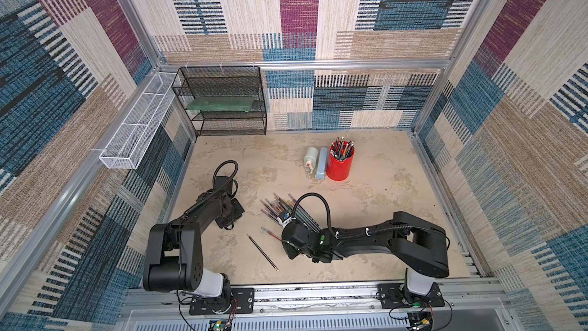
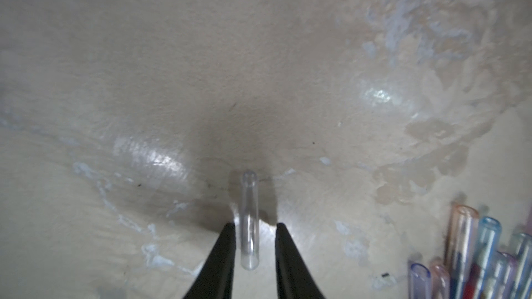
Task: Remove the protective cover of the pencils
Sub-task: Pick up the pencil from the center of the board.
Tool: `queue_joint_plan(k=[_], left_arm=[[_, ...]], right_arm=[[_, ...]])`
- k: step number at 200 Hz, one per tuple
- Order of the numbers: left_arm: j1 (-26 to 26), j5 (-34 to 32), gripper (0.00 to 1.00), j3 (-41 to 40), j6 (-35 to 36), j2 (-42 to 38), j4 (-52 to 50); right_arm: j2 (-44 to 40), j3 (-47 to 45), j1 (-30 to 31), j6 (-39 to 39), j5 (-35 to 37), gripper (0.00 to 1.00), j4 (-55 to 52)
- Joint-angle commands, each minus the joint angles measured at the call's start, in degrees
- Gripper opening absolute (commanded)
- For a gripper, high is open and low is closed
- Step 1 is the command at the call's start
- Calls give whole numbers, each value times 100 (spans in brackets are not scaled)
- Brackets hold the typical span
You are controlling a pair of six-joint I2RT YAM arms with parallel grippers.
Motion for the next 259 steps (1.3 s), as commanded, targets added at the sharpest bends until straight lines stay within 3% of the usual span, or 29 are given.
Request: queue_joint_plan(k=[1, 70, 167, 186, 224, 243, 259], left_arm=[[3, 5, 30, -75, 135, -150, 111], [3, -65, 35, -459, 83, -843, 346], [3, -528, 63, -1707, -215, -3296, 753], [12, -237, 67, -1695, -190, -3547, 703], [12, 762, 63, -879, -544, -3607, -540], [90, 1536, 59, -1007, -1114, -3742, -438], [150, 1662, 62, -953, -1221, -3806, -267]], right_arm=[[64, 40, 20, -18, -56, 38, 111], [330, 162, 158, 13, 66, 34, -116], [396, 223, 280, 38, 176, 16, -227], [402, 277, 291, 19, 106, 15, -279], [378, 213, 317, -55, 123, 20, -238], [388, 193, 344, -53, 173, 20, -240], [363, 101, 370, -39, 192, 19, -157]])
